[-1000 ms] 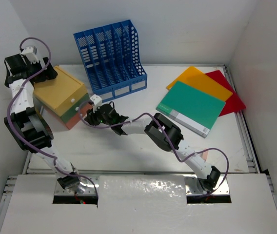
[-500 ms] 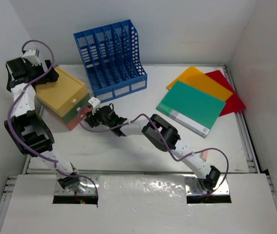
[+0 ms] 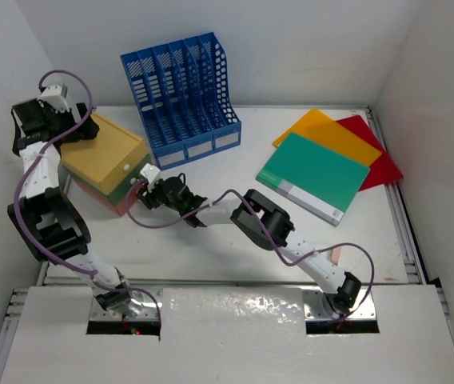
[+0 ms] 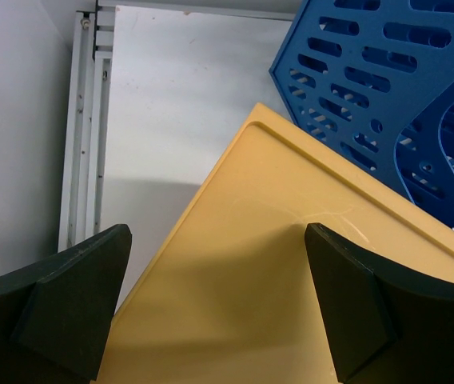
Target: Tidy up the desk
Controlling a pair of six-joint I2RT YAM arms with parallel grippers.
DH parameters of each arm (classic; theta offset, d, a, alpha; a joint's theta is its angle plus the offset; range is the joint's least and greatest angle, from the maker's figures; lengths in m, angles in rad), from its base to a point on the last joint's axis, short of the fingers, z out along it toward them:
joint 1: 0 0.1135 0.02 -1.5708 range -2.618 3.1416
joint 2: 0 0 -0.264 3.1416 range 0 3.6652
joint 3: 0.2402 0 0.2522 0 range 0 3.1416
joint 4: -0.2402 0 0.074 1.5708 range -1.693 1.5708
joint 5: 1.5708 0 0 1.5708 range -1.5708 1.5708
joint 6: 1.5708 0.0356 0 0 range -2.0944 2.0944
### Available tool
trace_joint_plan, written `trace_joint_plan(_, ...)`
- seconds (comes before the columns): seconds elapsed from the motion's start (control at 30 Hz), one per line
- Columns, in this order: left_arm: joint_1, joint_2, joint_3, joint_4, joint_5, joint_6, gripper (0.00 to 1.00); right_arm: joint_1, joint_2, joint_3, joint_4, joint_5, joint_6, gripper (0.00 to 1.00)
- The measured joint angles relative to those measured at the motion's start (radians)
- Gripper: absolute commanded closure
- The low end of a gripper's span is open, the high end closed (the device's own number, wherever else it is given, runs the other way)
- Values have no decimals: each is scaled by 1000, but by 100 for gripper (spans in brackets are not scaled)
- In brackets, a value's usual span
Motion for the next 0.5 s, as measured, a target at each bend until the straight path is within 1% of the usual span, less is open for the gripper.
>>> trace_joint_plan(0.07, 0, 0, 0, 0, -1, 0, 13, 1, 0, 0, 2, 2, -13, 56)
trace_joint_plan(0.27, -5, 0, 7, -11, -9, 3, 13, 3, 0, 4, -3, -3, -29, 66)
trace_joint_plan(0.3, -5, 0, 8, -12, -10, 4, 13, 4, 0, 6, -7, -4, -29, 71)
trace_joint_plan(0.4, -6, 2, 12, -18, -12, 5, 13, 8, 4, 12, -13, -13, -32, 82)
trace_joint_plan(0.43, -6, 2, 12, -18, -12, 6, 13, 9, 5, 13, -12, -12, -33, 90)
trace_joint_plan(0.5, -6, 2, 13, -18, -14, 8, 13, 8, 6, 13, -12, -16, -36, 99)
